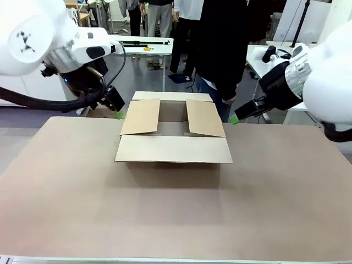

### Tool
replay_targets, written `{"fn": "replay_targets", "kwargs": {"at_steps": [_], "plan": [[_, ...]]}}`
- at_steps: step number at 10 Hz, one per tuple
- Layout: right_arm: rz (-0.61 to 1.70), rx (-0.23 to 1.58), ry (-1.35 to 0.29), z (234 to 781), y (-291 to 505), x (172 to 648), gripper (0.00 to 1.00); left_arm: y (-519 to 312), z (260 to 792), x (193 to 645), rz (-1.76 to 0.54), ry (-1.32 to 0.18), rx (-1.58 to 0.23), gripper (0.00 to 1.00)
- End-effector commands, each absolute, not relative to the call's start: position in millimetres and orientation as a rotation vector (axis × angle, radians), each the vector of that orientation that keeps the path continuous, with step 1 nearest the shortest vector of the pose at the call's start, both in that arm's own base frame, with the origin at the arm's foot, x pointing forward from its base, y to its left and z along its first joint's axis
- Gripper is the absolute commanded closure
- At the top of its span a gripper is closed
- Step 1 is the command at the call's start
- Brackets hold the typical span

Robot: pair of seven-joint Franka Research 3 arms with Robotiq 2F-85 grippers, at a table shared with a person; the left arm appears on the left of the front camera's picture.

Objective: Pack the gift set into the box.
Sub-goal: Place both hands on the side flaps of the Package Box and spread them outward.

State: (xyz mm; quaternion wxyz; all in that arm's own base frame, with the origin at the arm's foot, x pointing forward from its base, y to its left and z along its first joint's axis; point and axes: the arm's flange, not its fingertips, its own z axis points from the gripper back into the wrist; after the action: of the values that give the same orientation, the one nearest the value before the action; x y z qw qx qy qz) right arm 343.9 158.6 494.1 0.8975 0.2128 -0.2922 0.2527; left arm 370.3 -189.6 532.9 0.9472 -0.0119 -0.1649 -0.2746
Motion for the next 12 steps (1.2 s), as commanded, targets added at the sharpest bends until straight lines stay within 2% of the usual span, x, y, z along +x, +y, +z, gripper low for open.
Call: {"fn": "replay_targets", "kwargs": {"at_steps": [1, 2, 3, 4, 11, 12], "plan": [[0.556, 1.198, -0.606, 493, 122, 350, 0.00, -219, 581, 395, -0.524, -0.158, 0.183, 0.00], [0.499, 1.369, -0.664, 481, 111, 350, 0.00, -230, 601, 419, -0.446, -0.069, 0.227, 0.00], [0.362, 1.390, -0.655, 469, 103, 349, 0.00, -237, 610, 435, -0.292, -0.173, 0.098, 0.00], [0.522, 0.758, -0.659, 506, 132, 348, 0.00, -203, 574, 384, -0.485, -0.186, 0.181, 0.00], [0.522, 0.758, -0.659, 506, 132, 348, 0.00, -211, 574, 386, -0.470, -0.169, 0.188, 0.00], [0.522, 0.758, -0.659, 506, 132, 348, 0.00, -194, 590, 382, -0.626, -0.169, -0.179, 0.00]]}}
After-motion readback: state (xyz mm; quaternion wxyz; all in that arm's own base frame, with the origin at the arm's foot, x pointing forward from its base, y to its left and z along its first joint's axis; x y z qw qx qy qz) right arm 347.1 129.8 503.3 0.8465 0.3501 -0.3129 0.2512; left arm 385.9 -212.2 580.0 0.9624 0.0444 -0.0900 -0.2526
